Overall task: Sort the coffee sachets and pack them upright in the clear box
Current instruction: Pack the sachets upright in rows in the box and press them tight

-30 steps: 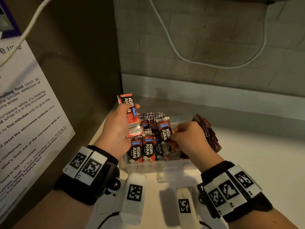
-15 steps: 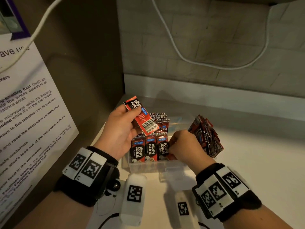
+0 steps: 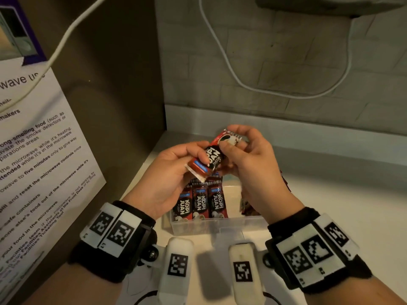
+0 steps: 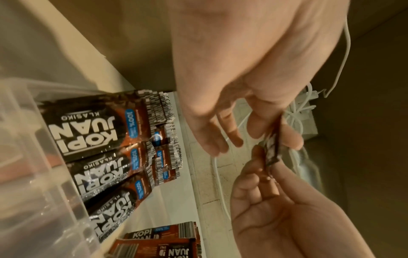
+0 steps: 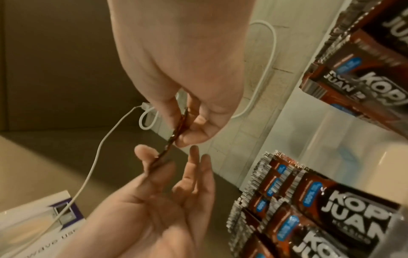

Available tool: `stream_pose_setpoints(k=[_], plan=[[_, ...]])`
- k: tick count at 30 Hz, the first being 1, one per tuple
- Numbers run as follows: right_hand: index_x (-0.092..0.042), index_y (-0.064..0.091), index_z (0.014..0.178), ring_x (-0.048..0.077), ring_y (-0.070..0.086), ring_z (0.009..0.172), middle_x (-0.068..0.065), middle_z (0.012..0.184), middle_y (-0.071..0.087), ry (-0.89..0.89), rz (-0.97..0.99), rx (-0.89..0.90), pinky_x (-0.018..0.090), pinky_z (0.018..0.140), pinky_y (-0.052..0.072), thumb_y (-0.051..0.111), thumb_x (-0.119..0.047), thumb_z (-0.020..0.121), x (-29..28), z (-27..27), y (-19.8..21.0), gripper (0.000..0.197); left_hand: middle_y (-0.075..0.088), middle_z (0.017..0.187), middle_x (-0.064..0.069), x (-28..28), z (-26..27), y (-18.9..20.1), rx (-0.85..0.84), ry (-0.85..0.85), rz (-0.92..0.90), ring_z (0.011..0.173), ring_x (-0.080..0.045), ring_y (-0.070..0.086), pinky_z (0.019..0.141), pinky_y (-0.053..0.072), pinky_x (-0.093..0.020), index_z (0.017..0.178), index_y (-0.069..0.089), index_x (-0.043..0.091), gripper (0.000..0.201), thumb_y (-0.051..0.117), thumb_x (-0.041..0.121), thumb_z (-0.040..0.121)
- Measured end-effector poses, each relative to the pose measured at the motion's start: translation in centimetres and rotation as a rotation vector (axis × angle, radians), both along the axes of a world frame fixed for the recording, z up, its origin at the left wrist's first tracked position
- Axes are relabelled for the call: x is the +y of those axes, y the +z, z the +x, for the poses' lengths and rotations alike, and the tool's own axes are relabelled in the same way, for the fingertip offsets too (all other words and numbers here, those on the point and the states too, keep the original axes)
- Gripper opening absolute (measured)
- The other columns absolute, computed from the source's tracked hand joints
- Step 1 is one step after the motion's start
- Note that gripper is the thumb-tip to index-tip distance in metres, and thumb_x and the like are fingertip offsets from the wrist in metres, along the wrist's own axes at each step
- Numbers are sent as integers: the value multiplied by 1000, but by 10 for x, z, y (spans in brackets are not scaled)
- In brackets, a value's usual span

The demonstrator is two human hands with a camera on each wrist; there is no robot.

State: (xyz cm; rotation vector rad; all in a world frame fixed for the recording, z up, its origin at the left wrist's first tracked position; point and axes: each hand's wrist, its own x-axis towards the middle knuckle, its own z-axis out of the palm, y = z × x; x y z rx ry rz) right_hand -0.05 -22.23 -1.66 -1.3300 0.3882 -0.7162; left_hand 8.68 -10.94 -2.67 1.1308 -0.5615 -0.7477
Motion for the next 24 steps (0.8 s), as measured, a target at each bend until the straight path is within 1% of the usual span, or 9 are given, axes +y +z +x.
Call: stream_pose_setpoints(k=[2, 5, 8, 11, 13, 16, 19, 22, 24], plan=[[-13, 54, 105, 15, 66, 65, 7, 84, 70, -27, 19, -73, 23, 48, 49, 57, 1, 90, -3, -1, 1, 21, 73, 99, -6, 2, 0, 0, 32, -31, 13, 87, -18, 69, 75, 57, -30, 65, 71, 18, 43, 46, -4, 91], [-13, 53, 98, 13, 64, 62, 5, 79, 69, -94, 2, -110, 21, 48, 47, 59, 1, 89, -7, -5, 1, 18, 74, 90, -9, 3, -3, 3, 85, -38, 1, 73, -19, 70, 62, 59, -26, 96, 69, 20, 20, 55, 9, 89], [-15, 54, 87, 14, 61, 63, 2, 76, 65, -150, -94, -28, 23, 51, 48, 66, 3, 83, -14, -9, -2, 22, 73, 82, -4, 1, -1, -1, 12, 87, 18, 68, -12, 69, 59, 57, -20, 104, 64, 17, 32, 66, -1, 78], [-20, 60, 86, 13, 57, 73, -2, 84, 64, -224, -491, 188, 24, 64, 46, 74, 0, 74, -25, -13, -6, 27, 71, 74, 0, -2, 4, 1, -116, 200, 79, 64, -7, 65, 58, 54, -16, 98, 66, 15, 25, 67, -4, 82], [-20, 68, 86, 8, 55, 68, -8, 77, 61, -167, -796, 365, 21, 63, 43, 76, -4, 73, -27, -13, -6, 21, 72, 74, 1, -5, 5, 2, -241, 201, 148, 65, -7, 63, 57, 51, -16, 95, 67, 16, 23, 70, -2, 81], [-19, 68, 75, 5, 54, 56, -13, 60, 58, -101, -894, 559, 21, 54, 43, 77, -10, 74, -25, -16, -9, 13, 73, 87, 1, -10, 5, 4, -309, 169, 215, 75, -8, 68, 62, 52, -17, 101, 66, 21, 29, 75, 5, 78], [-18, 69, 88, 14, 66, 71, -2, 78, 70, -59, -712, 674, 30, 70, 55, 79, -6, 72, -26, -18, -22, 22, 65, 111, 9, -13, 13, 7, -513, 213, 378, 102, -7, 60, 87, 46, -23, 111, 61, 26, 42, 80, 19, 75], [-16, 69, 99, 18, 69, 80, 3, 89, 71, 57, -661, 852, 35, 78, 58, 81, -7, 71, -26, -14, -38, 32, 51, 127, 14, -14, 19, 12, -881, 223, 655, 114, -13, 50, 90, 40, -29, 126, 52, 34, 60, 81, 33, 73], [-14, 69, 96, 20, 69, 78, 5, 89, 72, 101, -667, 919, 36, 78, 59, 81, -6, 71, -25, -10, -47, 28, 43, 142, 9, -16, 21, 11, -1037, 159, 819, 129, -19, 41, 102, 38, -35, 138, 43, 35, 75, 80, 40, 73]])
